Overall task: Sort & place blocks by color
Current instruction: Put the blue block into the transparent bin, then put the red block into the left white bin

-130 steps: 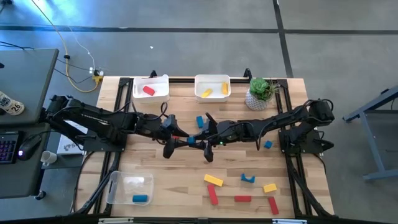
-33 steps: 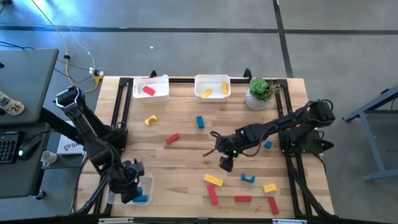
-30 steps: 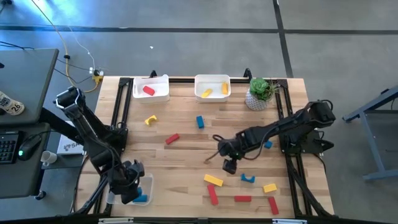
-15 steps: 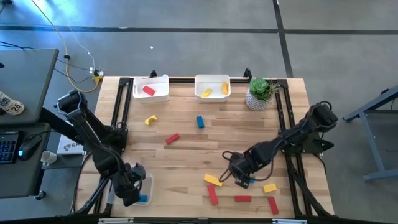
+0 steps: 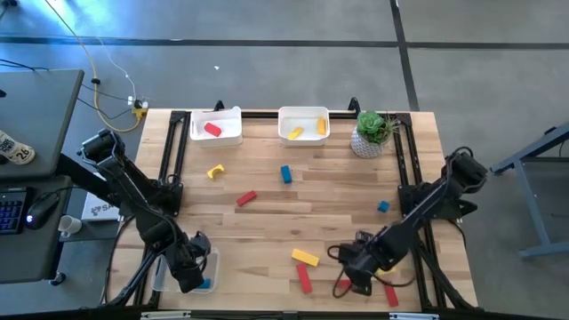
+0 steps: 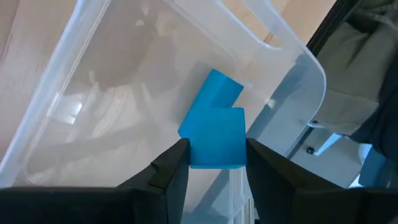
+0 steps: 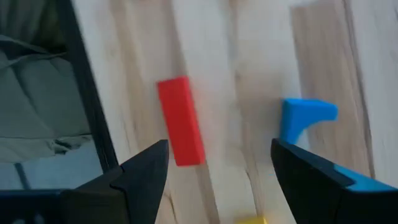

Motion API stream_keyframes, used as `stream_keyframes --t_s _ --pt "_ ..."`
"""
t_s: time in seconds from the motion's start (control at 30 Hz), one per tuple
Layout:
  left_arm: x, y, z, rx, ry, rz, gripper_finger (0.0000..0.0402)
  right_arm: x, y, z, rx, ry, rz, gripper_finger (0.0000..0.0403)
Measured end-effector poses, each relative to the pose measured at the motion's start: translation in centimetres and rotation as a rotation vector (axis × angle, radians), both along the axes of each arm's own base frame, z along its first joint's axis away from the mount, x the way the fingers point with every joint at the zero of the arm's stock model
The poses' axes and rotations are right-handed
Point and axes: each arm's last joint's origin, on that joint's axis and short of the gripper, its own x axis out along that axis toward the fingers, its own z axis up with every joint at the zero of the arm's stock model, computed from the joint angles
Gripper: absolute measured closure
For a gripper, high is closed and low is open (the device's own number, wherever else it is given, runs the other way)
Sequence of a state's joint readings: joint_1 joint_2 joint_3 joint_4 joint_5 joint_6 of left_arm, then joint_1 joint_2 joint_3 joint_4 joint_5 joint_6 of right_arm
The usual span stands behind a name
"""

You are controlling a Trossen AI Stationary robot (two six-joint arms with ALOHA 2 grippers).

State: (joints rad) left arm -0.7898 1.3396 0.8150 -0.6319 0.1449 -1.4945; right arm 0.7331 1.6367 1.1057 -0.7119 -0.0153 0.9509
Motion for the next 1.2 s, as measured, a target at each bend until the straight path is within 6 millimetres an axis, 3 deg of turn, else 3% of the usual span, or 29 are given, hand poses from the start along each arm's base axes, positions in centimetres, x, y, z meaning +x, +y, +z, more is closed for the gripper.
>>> stream_keyframes --t_s 0.37,0.67,1.0,1.2 --pt "-0.1 0.0 0.0 -0.026 0.037 0.033 0.0264 -1.6 2.7 0.4 -0.076 -0.198 0.078 0.0134" --pt "0.0 0.1 0.0 -0.024 0.047 0.062 0.0243 -2.1 3.4 0.3 -0.119 -0.259 0.100 0.0134" --pt "0.5 0.4 0.1 -0.053 0.036 0.028 0.0218 -1.4 4.4 -3.0 -0.163 -0.180 0.183 0.0134" --pt "1.2 0.6 0.8 -0.122 -0.017 0.008 0.0218 -1.3 4.6 -3.9 -0.158 -0.138 0.176 0.0134"
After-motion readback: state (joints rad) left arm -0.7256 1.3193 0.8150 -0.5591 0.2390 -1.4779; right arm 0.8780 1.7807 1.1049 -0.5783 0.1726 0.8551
